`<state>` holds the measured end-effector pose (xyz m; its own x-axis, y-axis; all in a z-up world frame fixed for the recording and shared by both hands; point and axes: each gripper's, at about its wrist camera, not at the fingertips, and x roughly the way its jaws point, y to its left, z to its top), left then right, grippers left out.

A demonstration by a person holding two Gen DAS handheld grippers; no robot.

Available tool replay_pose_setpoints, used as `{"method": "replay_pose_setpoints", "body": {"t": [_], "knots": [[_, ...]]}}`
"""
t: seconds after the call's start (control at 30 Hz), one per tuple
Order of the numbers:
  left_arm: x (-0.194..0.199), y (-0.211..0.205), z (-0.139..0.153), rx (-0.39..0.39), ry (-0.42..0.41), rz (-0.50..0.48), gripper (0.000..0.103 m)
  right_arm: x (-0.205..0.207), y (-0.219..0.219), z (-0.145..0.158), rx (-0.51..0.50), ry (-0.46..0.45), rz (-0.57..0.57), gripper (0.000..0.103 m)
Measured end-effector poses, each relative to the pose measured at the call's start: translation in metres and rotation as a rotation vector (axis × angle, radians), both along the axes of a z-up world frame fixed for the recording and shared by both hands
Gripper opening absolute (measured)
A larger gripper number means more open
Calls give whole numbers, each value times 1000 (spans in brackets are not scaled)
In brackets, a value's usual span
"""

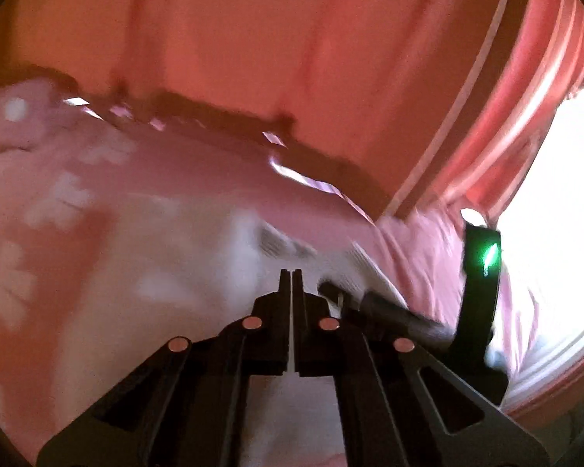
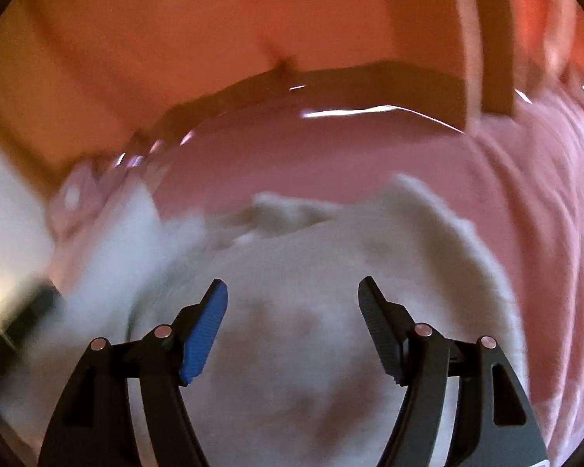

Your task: Fold small clothes

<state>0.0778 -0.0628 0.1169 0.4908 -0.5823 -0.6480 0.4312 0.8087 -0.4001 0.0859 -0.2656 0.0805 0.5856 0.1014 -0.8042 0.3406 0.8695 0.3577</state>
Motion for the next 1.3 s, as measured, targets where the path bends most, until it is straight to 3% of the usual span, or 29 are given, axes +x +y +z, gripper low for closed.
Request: {"method": "replay_pose_setpoints", "body": {"t": [0.1,0.17,0.23,0.3,0.43,0.6,0.67,0.77,0.83,0.93,1.07,1.2,1.3], "knots": [[-12,-38,-25,45,44,-64,1,-4,-16,1,37,-14,-35,69],[-22,-38,-24,17,54,-95,10,-4,-18,1,71,-19,-27,69],[-37,-23,-10,13,8,-90,56,-3,-15,1,115,-22,9,69],[-48,2,4,17,-56,-54,68,0,-3,0,161,-19,66,70],[-54,68,19,128,-118,66,81,5,21,1,171,-20,145,71],[-36,150,-3,194,-17,303,87,9,43,-2,152,2,202,71],[-26,184,-22,167,61,434,87,10,51,-5,134,15,216,72],[-13,215,-55,121,195,554,87,10,57,-8,115,29,222,72],[-3,218,-73,123,235,575,87,12,59,-11,101,37,228,72],[-2,205,-74,163,197,570,90,15,71,-15,85,51,270,72],[-6,203,-63,146,184,549,91,17,111,-13,24,56,442,72],[-21,217,-56,104,196,534,91,47,168,-15,-6,71,579,72],[-29,221,-60,139,231,505,91,86,210,-15,76,60,652,69]]}}
